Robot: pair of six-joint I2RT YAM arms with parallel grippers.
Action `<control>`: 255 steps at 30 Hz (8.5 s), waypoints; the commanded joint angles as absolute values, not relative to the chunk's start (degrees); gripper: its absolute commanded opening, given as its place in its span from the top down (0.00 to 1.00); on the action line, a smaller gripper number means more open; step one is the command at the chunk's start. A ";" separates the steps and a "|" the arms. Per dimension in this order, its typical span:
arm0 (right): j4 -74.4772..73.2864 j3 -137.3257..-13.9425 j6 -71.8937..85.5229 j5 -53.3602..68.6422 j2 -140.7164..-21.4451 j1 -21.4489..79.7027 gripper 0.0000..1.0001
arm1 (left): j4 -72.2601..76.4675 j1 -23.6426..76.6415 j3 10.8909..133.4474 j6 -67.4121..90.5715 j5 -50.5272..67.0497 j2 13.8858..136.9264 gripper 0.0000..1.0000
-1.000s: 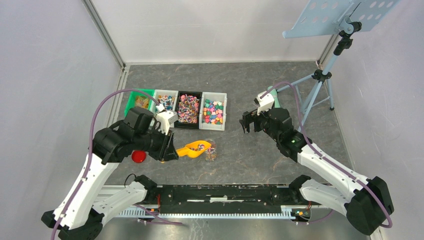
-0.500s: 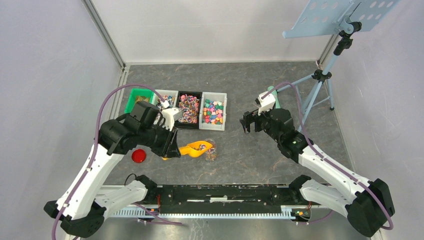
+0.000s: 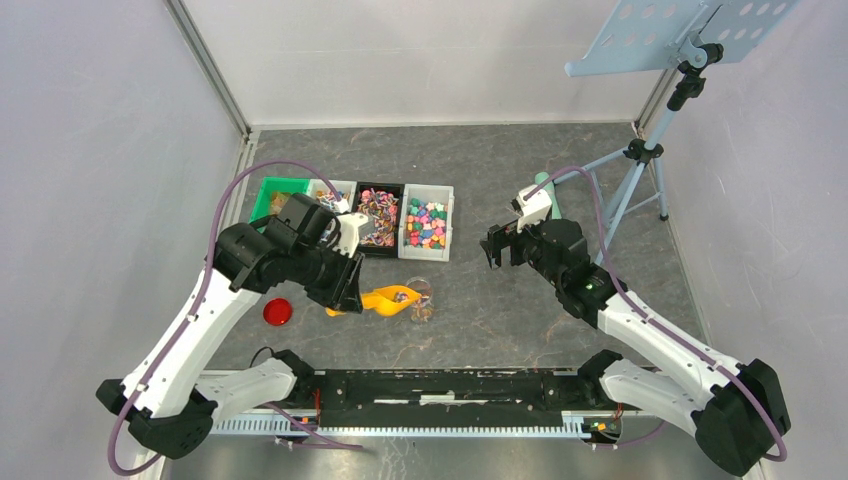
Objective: Pack the candies
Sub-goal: Place the fake candies in the packing bottle, then scoop the fake candies from the storage box.
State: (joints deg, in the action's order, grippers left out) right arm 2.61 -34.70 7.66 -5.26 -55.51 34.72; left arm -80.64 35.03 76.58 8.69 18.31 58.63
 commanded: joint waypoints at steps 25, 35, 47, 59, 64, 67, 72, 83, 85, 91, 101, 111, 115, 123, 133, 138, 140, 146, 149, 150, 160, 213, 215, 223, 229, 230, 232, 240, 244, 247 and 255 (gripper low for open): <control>5.54 -32.87 8.10 -6.26 -53.67 34.18 0.02 | -85.98 38.67 86.51 8.78 14.74 67.24 0.98; 5.16 -31.94 6.88 -7.57 -52.41 33.93 0.02 | -87.83 40.55 90.09 9.40 12.86 71.20 0.98; 5.09 -31.73 5.74 -8.40 -51.03 33.49 0.02 | -91.33 41.31 92.92 9.84 10.58 74.24 0.98; 5.39 -31.62 6.26 -7.61 -51.27 33.37 0.02 | -92.76 41.40 94.77 10.45 8.65 74.27 0.98; 5.32 -31.64 6.49 -6.89 -51.31 33.40 0.02 | -93.51 41.43 97.12 10.54 8.40 74.64 0.98; 5.17 -31.65 6.24 -6.44 -51.24 33.35 0.02 | -94.22 41.42 97.71 11.08 7.01 75.09 0.98; 3.76 -32.17 6.92 -7.34 -51.96 33.44 0.02 | -94.35 41.40 97.34 11.43 6.15 75.30 0.98; 2.81 -35.32 7.39 -3.72 -55.04 33.35 0.02 | -71.79 41.48 89.26 3.94 6.67 60.27 0.98; 2.38 -36.18 7.43 -3.47 -55.57 33.40 0.02 | -66.13 41.44 84.38 0.39 7.98 55.72 0.98; 3.34 -36.92 9.35 -0.44 -56.07 33.40 0.02 | -45.18 41.48 65.83 -11.42 7.73 37.12 0.98; 1.31 -37.95 10.82 0.44 -55.13 33.40 0.02 | -38.05 41.53 55.54 -9.91 -5.45 29.17 0.98; -3.60 -36.11 12.62 -8.80 -49.63 33.36 0.02 | -38.11 41.31 56.87 -3.19 -15.37 38.66 0.98; -7.56 -36.22 11.62 -9.43 -50.34 33.39 0.02 | -41.96 39.91 61.48 -0.55 -17.40 43.43 0.98; -9.89 -35.45 7.60 -2.81 -48.72 33.39 0.02 | -46.55 26.92 61.81 2.37 -10.49 46.60 0.98; -10.75 -34.67 7.92 5.16 -44.78 33.41 0.02 | -51.74 11.94 63.49 4.29 -3.74 55.97 0.98; -7.55 -29.72 13.13 7.22 -41.26 33.39 0.02 | -50.89 8.56 64.18 6.21 -3.74 60.39 0.98; -7.55 -28.95 13.46 6.77 -40.38 33.40 0.02 | -51.38 6.36 65.34 6.87 -5.17 61.68 0.98; -9.02 -28.96 12.85 4.42 -39.17 33.35 0.02 | -53.24 0.28 70.04 5.00 -7.43 62.93 0.98; -8.61 -27.90 13.45 4.13 -38.75 33.38 0.02 | -54.93 -3.76 73.05 3.96 -5.30 65.04 0.98; -8.46 -27.46 13.62 4.29 -38.62 33.39 0.02 | -55.80 -4.28 73.80 4.04 -5.45 66.06 0.98; -9.19 -24.28 15.73 7.54 -36.26 33.35 0.02 | -61.02 -6.76 83.10 -3.20 -13.52 74.32 0.98; -19.37 -31.01 13.36 -1.21 -35.24 33.40 0.02 | -60.29 -8.50 85.96 -7.14 -6.37 93.91 0.98; -18.59 -30.81 13.47 -1.48 -35.24 33.40 0.02 | -58.40 -8.41 84.63 -6.57 -6.54 93.32 0.98; -17.38 -31.07 14.16 -0.38 -36.58 33.35 0.02 | -46.69 -8.56 69.64 -5.32 -9.38 84.55 0.98; -16.34 -29.52 14.28 -0.11 -36.63 33.41 0.02 | -42.83 -8.53 65.22 -3.03 -8.65 83.28 0.98; -16.37 -29.61 14.30 -0.14 -36.90 33.39 0.02 | -42.13 -8.53 64.40 -2.78 -8.71 82.96 0.98; -16.25 -29.70 14.25 -0.10 -37.07 33.36 0.02 | -40.68 -8.50 62.33 -2.47 -9.39 82.08 0.98; -15.99 -29.77 14.23 1.62 -36.71 33.40 0.02 | -33.86 -8.50 55.29 -1.43 -11.43 75.81 0.98; -15.33 -29.77 14.75 2.48 -35.79 33.40 0.02 | -31.60 -8.52 53.50 -1.62 -8.75 74.04 0.98; -13.62 -30.34 14.97 3.40 -36.89 33.35 0.02 | -30.55 -8.52 53.10 -1.71 -8.27 73.55 0.98; -10.83 -31.46 16.98 7.26 -40.08 33.40 0.02 | -25.19 -8.53 49.62 -0.53 -6.09 72.64 0.98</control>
State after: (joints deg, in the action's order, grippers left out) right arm -14.72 -29.30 15.66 4.54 -39.90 33.58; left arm -29.82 -8.10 51.51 -2.94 -8.05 73.87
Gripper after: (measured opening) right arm 0.979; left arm 0.338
